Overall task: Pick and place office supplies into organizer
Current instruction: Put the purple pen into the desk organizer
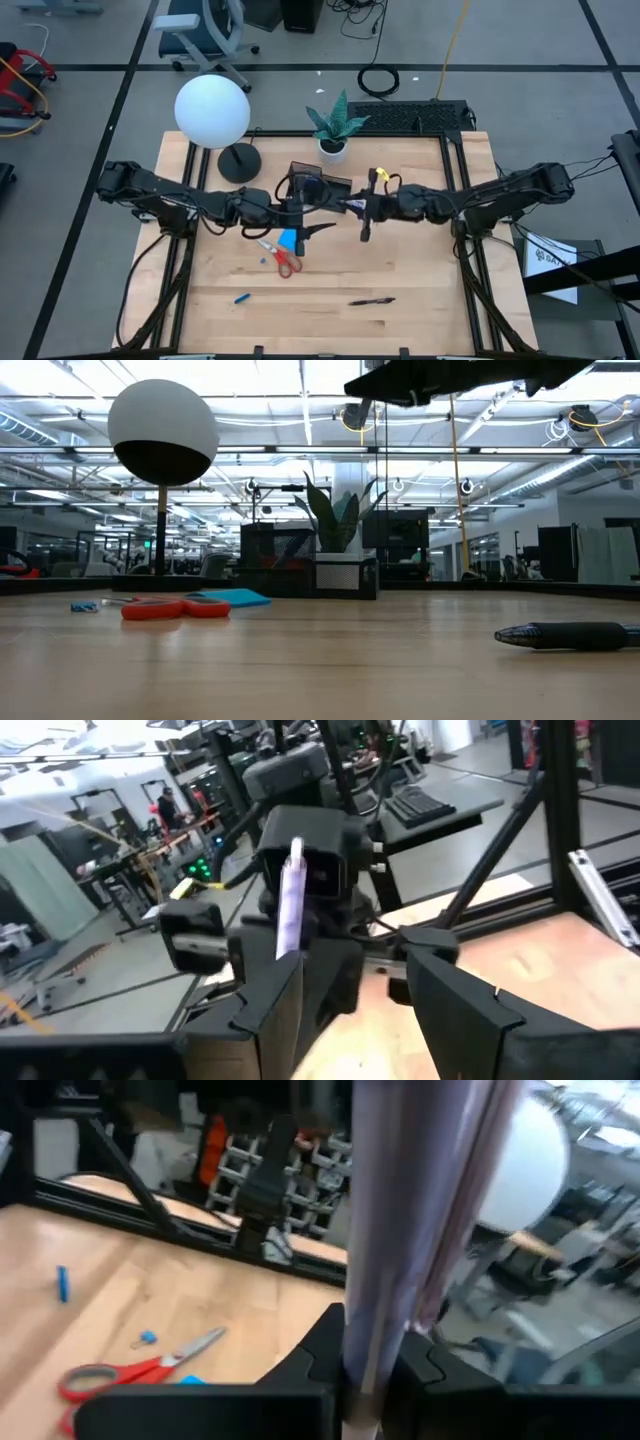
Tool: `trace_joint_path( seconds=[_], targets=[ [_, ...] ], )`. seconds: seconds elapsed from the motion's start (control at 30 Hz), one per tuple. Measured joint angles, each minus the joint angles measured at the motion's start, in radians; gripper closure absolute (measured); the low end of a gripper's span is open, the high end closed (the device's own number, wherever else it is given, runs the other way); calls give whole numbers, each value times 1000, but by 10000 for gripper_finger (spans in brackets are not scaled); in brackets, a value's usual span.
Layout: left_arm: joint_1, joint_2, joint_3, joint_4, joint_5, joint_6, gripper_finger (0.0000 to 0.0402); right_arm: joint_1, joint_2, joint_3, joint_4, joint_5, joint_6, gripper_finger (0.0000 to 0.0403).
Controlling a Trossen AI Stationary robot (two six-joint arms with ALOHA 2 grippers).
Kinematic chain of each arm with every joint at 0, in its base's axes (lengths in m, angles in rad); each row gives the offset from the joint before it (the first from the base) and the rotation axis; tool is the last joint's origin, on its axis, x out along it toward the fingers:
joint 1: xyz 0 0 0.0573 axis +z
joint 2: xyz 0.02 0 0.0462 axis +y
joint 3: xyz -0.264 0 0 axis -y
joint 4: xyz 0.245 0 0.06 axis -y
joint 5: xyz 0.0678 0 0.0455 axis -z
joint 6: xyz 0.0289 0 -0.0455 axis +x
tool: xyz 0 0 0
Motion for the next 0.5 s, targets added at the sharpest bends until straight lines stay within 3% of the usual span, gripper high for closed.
trace_joint_path(
  seconds=[0.17, 0.5],
  targets=[
    [9, 2, 0, 5, -12, -5, 213, -34, 15, 1, -7, -77, 53, 382],
    [46, 43, 1, 51, -3, -27, 213, -38, 94, 24, 8, -107, 58, 382]
  ],
)
